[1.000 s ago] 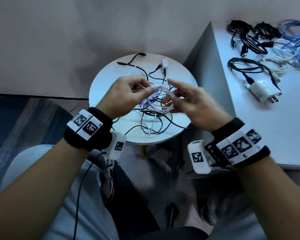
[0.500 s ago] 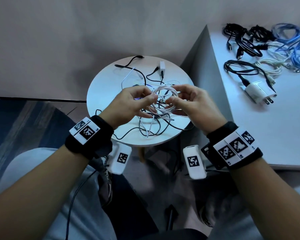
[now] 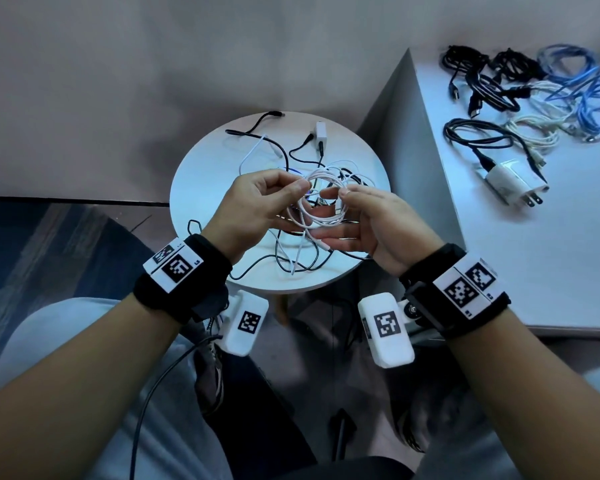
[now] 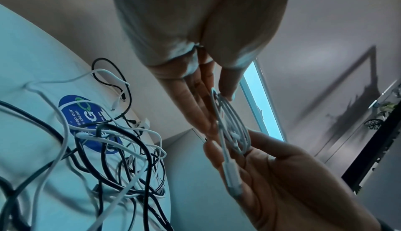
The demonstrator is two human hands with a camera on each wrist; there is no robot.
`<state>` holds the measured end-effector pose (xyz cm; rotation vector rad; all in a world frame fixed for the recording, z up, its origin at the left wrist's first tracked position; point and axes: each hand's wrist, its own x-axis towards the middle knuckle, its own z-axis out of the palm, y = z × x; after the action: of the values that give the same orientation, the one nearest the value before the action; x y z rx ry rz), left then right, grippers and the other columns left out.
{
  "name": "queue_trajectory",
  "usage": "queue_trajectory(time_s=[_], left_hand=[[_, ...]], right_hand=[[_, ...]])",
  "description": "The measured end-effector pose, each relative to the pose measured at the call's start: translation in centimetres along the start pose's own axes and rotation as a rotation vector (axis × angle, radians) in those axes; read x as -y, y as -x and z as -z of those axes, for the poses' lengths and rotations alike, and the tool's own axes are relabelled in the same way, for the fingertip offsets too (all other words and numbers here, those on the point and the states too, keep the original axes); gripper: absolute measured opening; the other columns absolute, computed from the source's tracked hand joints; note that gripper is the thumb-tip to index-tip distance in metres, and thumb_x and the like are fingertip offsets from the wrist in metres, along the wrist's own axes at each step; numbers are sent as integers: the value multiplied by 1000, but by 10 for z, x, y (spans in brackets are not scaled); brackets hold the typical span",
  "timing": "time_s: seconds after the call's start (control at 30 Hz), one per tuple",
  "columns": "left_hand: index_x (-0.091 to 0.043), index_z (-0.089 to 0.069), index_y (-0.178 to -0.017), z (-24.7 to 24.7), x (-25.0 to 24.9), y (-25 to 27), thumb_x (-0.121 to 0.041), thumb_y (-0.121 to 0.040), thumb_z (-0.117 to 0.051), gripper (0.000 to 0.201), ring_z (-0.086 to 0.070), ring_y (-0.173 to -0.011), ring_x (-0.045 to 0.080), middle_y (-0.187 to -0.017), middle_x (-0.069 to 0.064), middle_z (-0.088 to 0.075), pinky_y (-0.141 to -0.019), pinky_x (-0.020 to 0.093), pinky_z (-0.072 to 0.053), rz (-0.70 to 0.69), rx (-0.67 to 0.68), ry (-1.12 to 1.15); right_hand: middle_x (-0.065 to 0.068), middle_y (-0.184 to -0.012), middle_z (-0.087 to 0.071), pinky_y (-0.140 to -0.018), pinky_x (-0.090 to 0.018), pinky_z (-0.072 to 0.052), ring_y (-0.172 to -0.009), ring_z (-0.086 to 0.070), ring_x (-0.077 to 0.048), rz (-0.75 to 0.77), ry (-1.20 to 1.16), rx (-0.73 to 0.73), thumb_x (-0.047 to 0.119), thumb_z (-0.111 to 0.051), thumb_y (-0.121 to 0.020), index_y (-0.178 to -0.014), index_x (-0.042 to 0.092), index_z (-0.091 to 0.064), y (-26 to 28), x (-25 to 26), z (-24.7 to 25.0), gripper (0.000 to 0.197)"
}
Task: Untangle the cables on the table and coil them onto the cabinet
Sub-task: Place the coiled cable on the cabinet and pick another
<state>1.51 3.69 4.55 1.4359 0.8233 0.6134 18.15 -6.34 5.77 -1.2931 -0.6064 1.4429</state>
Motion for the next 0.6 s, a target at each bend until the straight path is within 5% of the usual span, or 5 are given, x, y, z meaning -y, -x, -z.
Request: queue_trajectory(time_s=[0.17, 0.27, 0.6], left_hand=[[-7, -71, -100, 4, 0, -2, -39, -104, -52, 38, -65, -71, 20, -85, 6, -72, -55, 28, -54, -18, -47, -88], [-15, -72, -98, 4, -2, -1, -36, -106, -48, 33, -64, -67, 18, -88, 6, -72, -53, 26, -51, 33, -18, -59], [-19, -70, -88, -26, 20, 21, -29, -101, -58, 21, -67, -69, 13, -81, -4, -73, -63, 24, -51, -61, 383, -529]], right_hand=[[-18, -98, -74, -68, -37, -63, -75, -75, -32, 19, -89, -3, 17, -45, -105, -114, 5, -60, 4, 8, 0, 21], [-23, -109, -72, -72, -39, -61, -81, -74, -33, 60, -127, -23, 20, -45, -104, -123, 4, -58, 8, 22, 4, 28], [-19, -102, -73, -77, -36, -60, -86, -73, -34, 307, -263, -261, 23, -44, -103, -107, 7, -61, 53, 86, 70, 23]])
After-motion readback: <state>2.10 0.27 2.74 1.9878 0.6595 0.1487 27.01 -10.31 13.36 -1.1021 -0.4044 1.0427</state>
